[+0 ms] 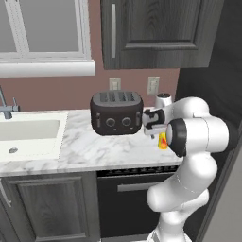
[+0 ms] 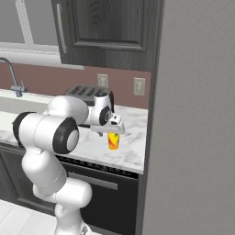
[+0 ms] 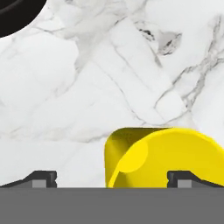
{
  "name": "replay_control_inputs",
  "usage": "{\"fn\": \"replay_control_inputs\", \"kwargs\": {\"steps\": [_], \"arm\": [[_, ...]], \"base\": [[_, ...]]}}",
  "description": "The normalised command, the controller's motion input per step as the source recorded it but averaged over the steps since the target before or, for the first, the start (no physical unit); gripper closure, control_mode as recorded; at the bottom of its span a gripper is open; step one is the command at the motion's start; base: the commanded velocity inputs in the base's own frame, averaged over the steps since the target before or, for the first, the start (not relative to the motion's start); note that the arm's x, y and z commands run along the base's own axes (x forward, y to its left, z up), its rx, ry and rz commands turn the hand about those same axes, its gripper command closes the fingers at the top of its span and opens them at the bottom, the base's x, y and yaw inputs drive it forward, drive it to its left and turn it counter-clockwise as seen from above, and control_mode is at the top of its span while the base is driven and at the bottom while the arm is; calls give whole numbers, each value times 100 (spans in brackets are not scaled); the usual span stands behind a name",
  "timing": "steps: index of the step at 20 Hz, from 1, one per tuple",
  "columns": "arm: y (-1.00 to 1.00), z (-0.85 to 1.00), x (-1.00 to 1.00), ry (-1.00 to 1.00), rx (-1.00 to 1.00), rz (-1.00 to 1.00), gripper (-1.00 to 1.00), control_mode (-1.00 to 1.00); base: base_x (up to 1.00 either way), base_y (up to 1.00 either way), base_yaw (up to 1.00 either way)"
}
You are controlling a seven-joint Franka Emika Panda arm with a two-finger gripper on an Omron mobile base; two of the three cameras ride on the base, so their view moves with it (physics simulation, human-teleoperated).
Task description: Place the pitcher and cup on the dining counter for serving.
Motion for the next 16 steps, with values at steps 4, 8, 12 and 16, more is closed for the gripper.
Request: {"fn": "replay_control_inputs", "kwargs": {"steps": [4, 8, 12, 16], "arm": [[0, -22, 0, -2, 0, 3, 100, -100], [0, -19, 0, -2, 0, 3, 100, -100], [0, 0, 0, 0, 0, 0, 100, -100], [0, 0, 0, 0, 0, 0, 100, -100]], "base": [[0, 0, 0], [0, 0, 0], [0, 0, 0], [0, 0, 0]]}}
